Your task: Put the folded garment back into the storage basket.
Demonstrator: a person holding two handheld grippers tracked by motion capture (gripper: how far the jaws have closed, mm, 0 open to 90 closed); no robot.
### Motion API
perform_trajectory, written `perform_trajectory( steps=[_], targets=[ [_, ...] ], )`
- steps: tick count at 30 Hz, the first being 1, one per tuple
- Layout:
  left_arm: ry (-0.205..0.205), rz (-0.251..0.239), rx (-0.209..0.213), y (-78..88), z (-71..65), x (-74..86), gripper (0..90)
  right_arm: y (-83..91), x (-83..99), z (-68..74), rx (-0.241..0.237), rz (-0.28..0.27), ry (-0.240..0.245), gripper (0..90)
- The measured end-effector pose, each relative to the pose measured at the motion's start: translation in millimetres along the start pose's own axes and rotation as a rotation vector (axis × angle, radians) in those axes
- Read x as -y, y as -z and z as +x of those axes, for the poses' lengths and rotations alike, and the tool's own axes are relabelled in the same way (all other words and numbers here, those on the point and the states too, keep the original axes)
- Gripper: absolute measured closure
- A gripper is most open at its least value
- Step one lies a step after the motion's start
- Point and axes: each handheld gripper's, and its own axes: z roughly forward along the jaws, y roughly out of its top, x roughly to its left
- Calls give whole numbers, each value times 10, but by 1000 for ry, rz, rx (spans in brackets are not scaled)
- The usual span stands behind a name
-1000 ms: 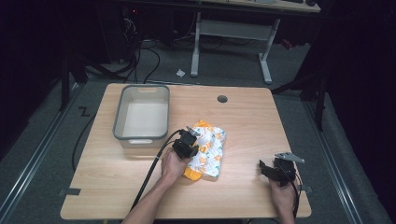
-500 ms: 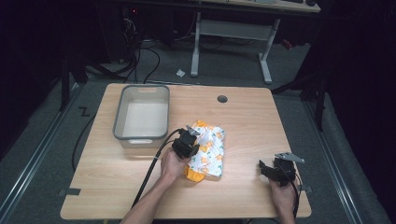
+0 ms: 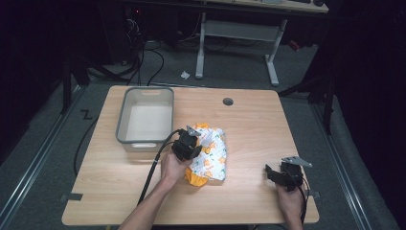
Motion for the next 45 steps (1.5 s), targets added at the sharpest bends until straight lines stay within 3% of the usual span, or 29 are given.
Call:
perform_trajectory(
  steps=[8, 18, 28, 36, 40, 45],
  targets=[
    [-4, -34, 19, 154, 4, -76, 776, 0, 0, 0, 0, 0, 0, 312],
    [5, -50, 43, 217, 9, -104, 777, 0, 0, 0, 0, 0, 1, 311],
    [-19, -101, 64, 388, -65, -250, 777, -1, -1, 0, -1, 0, 2, 311],
    [-9, -112, 121, 468, -63, -363, 777, -3, -1, 1, -3, 0, 4, 310],
    [-13, -121, 121, 507, -53, -405, 778, -3, -2, 1, -4, 0, 4, 310],
    [11, -147, 129, 587, -3, -431, 777, -3, -2, 2, -4, 0, 4, 310]
  ],
)
